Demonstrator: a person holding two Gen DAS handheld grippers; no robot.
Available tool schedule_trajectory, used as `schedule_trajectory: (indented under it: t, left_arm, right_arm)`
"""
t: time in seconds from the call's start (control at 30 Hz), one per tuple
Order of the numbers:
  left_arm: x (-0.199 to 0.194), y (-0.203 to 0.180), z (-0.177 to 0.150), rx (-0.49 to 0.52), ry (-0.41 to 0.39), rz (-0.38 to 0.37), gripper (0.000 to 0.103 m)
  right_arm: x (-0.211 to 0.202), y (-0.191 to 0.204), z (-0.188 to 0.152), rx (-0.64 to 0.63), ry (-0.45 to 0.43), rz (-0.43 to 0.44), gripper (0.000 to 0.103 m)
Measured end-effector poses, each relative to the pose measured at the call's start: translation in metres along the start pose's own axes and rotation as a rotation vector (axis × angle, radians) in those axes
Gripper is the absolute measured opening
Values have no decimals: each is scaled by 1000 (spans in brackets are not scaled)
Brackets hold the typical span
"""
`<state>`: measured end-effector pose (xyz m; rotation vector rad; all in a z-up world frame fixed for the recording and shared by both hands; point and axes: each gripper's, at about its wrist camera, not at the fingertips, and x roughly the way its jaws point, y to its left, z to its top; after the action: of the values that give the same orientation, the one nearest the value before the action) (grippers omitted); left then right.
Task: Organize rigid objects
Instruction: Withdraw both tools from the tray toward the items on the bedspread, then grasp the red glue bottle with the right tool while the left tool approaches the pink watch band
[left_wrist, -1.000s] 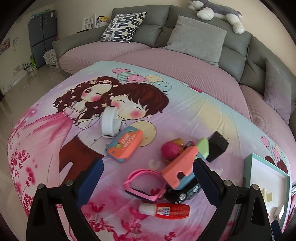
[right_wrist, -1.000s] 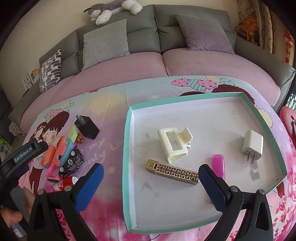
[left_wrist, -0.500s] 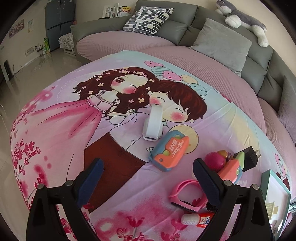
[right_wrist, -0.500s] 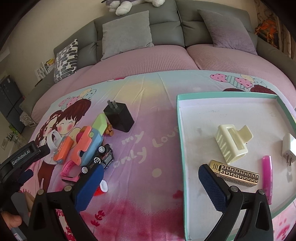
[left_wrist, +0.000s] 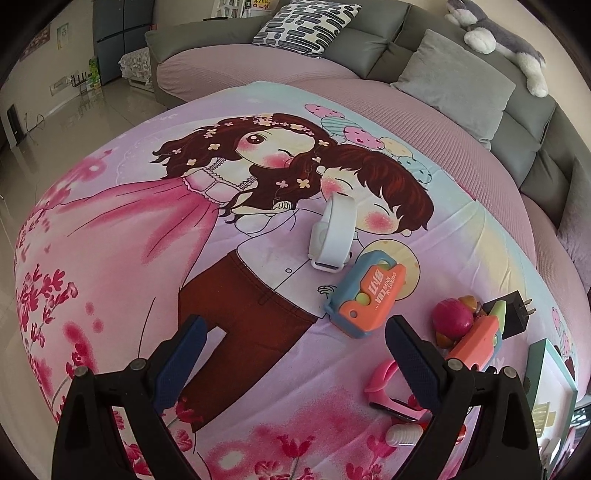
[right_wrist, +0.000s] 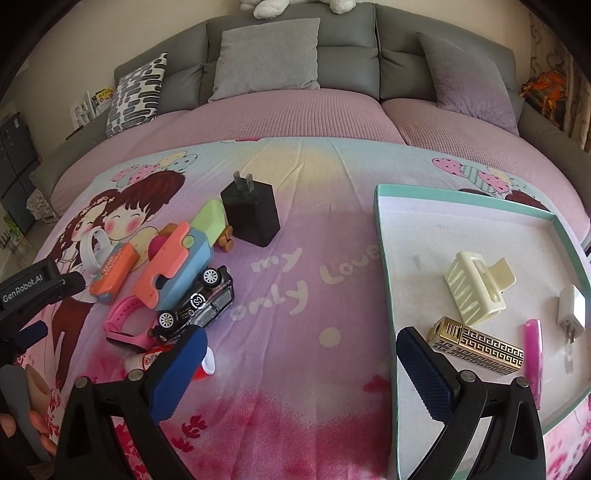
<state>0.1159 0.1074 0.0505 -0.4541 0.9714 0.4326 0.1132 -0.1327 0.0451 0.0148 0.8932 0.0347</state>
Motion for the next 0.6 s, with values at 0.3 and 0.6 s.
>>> schedule_trajectory:
  t: [0.3, 0.6]
  left_arm:
    - [1, 2, 1, 9, 7, -6, 97]
    - [12, 13, -1, 0, 39, -5, 97]
  right_arm:
    - [-5, 31, -3, -78, -21, 75, 103]
    - [11, 56, -14, -121, 50, 123, 103]
